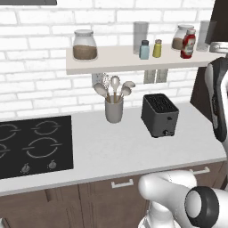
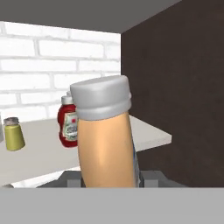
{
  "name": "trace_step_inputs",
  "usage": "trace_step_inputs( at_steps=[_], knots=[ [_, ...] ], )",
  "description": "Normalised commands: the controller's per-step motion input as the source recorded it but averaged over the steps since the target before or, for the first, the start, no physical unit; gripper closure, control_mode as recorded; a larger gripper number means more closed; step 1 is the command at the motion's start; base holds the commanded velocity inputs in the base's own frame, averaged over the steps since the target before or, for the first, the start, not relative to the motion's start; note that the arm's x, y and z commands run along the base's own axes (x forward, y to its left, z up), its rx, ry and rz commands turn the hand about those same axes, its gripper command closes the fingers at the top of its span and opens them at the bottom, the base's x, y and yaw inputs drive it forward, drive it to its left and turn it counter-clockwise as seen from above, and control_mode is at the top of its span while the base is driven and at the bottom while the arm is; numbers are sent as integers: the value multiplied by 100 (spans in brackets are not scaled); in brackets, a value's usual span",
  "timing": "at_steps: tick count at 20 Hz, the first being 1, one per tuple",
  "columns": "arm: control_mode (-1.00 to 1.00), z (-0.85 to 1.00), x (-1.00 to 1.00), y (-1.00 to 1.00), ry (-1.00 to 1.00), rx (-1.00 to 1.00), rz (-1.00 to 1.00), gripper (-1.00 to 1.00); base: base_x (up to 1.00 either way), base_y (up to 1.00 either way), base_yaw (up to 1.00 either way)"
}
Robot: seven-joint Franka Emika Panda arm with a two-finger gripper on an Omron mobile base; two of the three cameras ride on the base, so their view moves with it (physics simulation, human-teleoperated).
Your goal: Put the shaker and condiment bottle from the counter next to their counterparts in the cabinet.
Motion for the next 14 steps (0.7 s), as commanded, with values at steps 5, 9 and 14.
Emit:
trace_step_inputs(
  at_steps=[5,9,14],
  knots=[
    [-100,-7,3,-1,0,1,9,100,0,0,0],
    [-100,0,7,0,-1,3,0,100,0,0,0],
    [-100,0,18,4,0,1,0,100,0,0,0]
  ],
)
